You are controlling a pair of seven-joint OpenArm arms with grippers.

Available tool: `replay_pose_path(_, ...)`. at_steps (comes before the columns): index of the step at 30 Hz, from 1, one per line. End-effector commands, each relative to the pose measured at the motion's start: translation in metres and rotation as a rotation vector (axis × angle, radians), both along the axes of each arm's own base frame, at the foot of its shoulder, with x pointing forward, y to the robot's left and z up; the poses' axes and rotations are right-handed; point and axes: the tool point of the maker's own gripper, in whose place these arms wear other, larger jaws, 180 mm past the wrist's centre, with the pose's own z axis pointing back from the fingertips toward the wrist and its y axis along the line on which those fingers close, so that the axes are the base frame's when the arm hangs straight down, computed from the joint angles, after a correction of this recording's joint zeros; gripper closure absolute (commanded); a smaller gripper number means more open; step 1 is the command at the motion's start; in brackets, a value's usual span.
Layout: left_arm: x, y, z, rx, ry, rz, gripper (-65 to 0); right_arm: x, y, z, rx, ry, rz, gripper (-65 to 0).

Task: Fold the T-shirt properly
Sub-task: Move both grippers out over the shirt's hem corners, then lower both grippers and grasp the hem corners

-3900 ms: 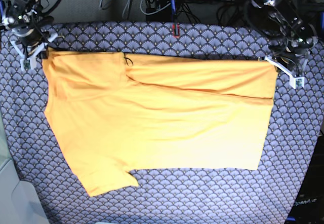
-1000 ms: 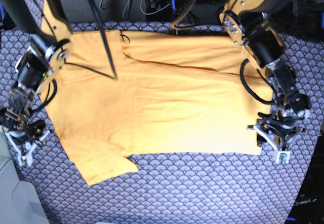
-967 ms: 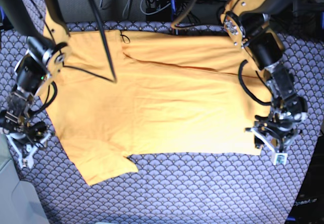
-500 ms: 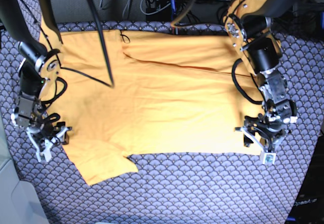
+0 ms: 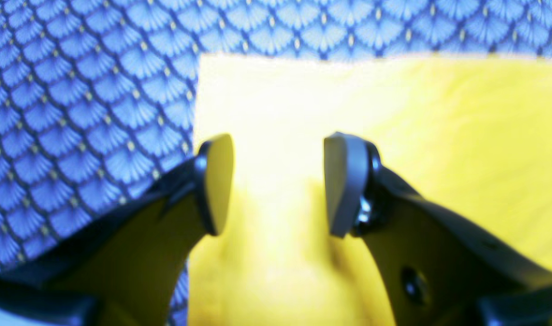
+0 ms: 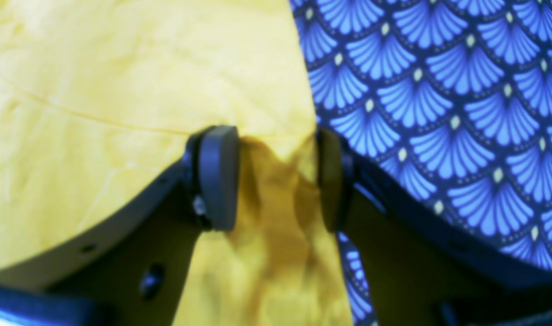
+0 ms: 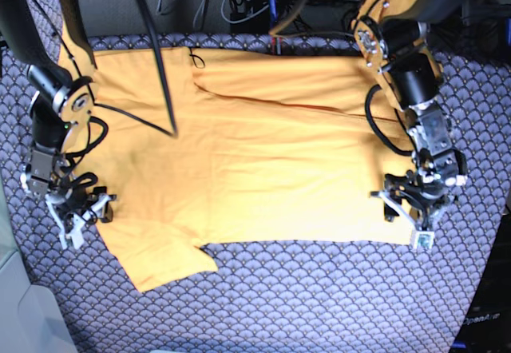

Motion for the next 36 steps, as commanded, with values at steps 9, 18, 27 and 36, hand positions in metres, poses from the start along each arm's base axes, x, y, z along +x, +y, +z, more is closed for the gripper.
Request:
replay_pose_path(9, 0.017, 0.014, 0.029, 0.019, -0.079, 0.019, -31.2, 0.004, -0.012, 0.009, -0.011, -0.024, -0.018, 0.0)
replay_pose_path(18, 0.042, 0.02, 0.035, -0.019, -0.147, 0.066, -31.2, 0.002, -0.013, 0.008, -0.012, -0.023, -0.019, -0.6)
replay_pose_path(27, 0.044, 0.042, 0.004, -0.053, -0.147, 0.167, -31.4, 0.002, -0.012, 0.008, -0.015, -0.021, -0.016, -0.6)
replay_pose_path(36, 0.063, 0.051, 0.014, -0.096, -0.173, 0.181, -31.3, 0.002, -0.012, 0.008, -0.015, -0.021, -0.016, -0.6)
